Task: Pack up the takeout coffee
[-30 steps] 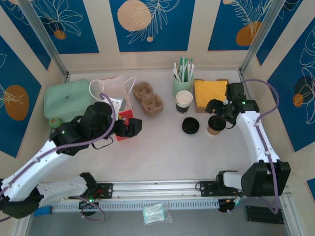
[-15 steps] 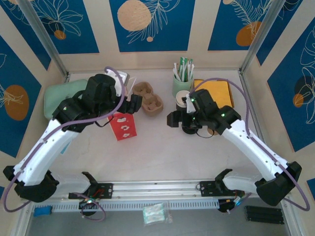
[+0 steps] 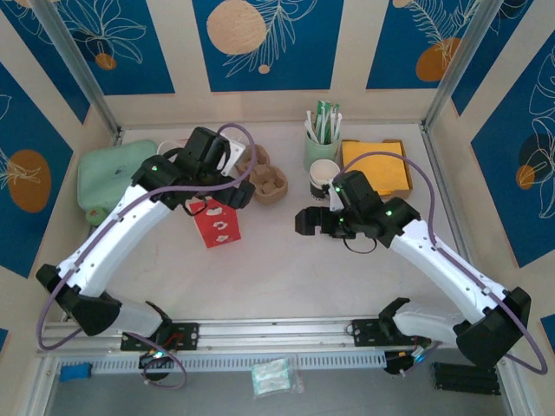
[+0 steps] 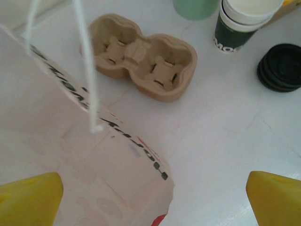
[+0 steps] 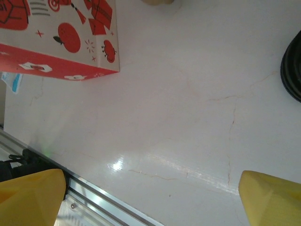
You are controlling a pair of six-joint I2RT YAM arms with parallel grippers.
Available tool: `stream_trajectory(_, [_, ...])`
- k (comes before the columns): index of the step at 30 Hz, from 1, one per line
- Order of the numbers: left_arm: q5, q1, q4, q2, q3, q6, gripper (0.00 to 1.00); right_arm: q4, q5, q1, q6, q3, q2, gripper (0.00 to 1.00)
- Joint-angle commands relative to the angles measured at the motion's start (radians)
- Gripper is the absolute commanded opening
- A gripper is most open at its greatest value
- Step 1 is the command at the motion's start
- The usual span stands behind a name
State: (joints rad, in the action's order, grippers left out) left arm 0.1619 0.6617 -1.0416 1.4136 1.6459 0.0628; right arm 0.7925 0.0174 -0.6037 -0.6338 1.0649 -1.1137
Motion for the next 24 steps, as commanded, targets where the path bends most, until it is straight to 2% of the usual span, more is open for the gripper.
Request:
stream_trajectory(1, [-0.066,-0.01,-0.038,0.014,-0.013,-0.023,0.99,-0.004,-0.039,0.036,-0.004,-0.023,0.032,0.95])
stream_trajectory(15, [-0.175,-0.008,-0.056,0.021,-0.11,0.042,0.99,0.0,-0.084,0.108,0.025,-0.043,0.045,0.95])
stream_trajectory(24, [-0.413,0.005,-0.016,-0.035,-0.13,0.161,0.99,0.005,-0.092,0.114,0.022,-0.04,0.052,0.95])
